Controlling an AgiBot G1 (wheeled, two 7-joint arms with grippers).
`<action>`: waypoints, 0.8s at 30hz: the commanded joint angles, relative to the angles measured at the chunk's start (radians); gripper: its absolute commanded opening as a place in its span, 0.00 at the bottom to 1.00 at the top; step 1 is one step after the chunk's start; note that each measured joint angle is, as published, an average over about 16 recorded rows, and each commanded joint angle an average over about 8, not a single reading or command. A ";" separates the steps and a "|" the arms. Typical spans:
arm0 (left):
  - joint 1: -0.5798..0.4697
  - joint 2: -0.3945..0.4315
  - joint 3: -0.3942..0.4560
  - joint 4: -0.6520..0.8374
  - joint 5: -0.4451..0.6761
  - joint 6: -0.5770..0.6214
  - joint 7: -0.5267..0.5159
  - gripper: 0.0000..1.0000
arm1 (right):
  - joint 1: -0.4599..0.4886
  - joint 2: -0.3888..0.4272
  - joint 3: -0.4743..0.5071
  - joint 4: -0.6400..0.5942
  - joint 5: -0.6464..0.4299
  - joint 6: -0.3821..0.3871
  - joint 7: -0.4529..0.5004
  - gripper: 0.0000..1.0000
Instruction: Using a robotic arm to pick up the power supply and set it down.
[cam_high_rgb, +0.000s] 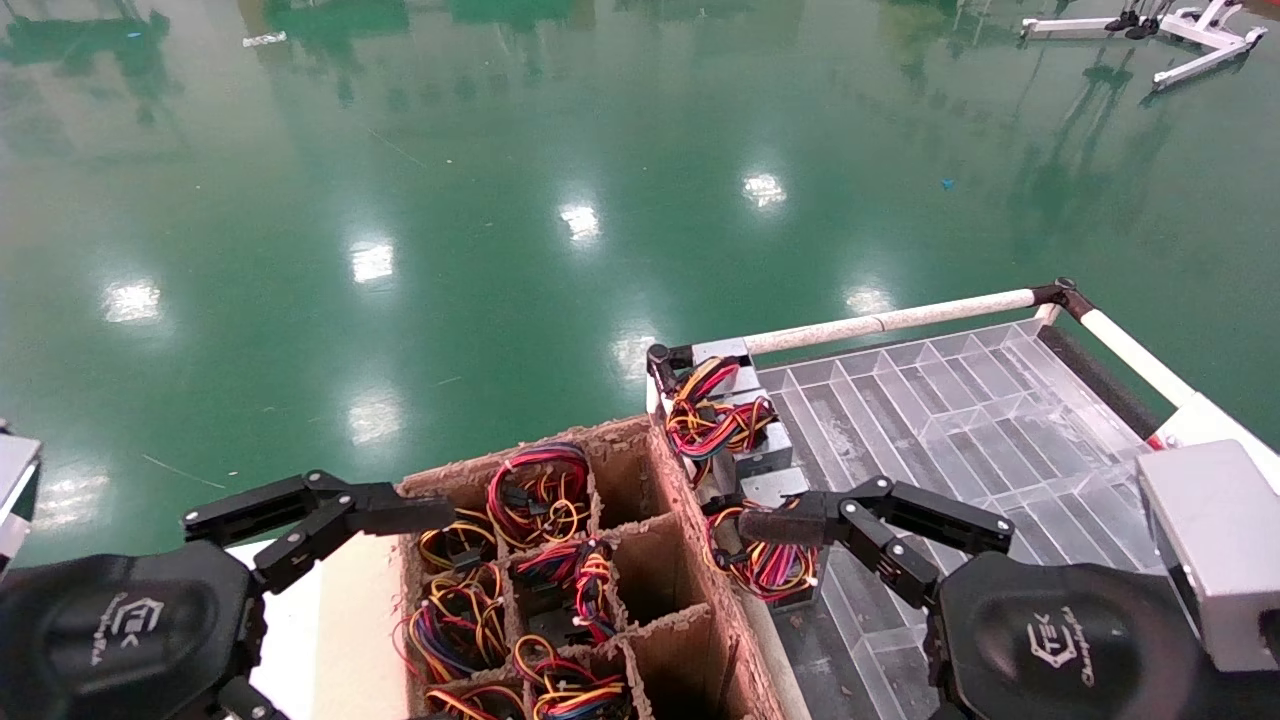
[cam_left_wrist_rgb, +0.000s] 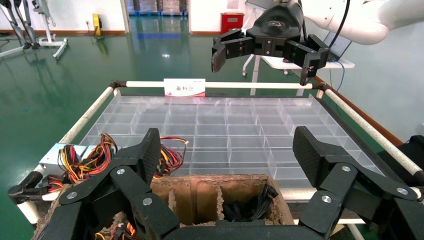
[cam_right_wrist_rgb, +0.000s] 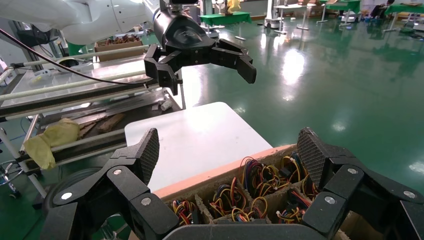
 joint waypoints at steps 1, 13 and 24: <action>0.000 0.000 0.000 0.000 0.000 0.000 0.000 0.00 | 0.000 0.000 0.000 0.000 0.000 0.000 0.000 1.00; 0.000 0.000 0.000 0.000 0.000 0.000 0.000 0.00 | -0.003 -0.004 -0.022 -0.008 -0.056 0.010 -0.013 1.00; 0.000 0.000 0.000 0.000 0.000 0.000 0.000 0.00 | 0.024 -0.018 -0.127 0.046 -0.330 0.085 0.013 1.00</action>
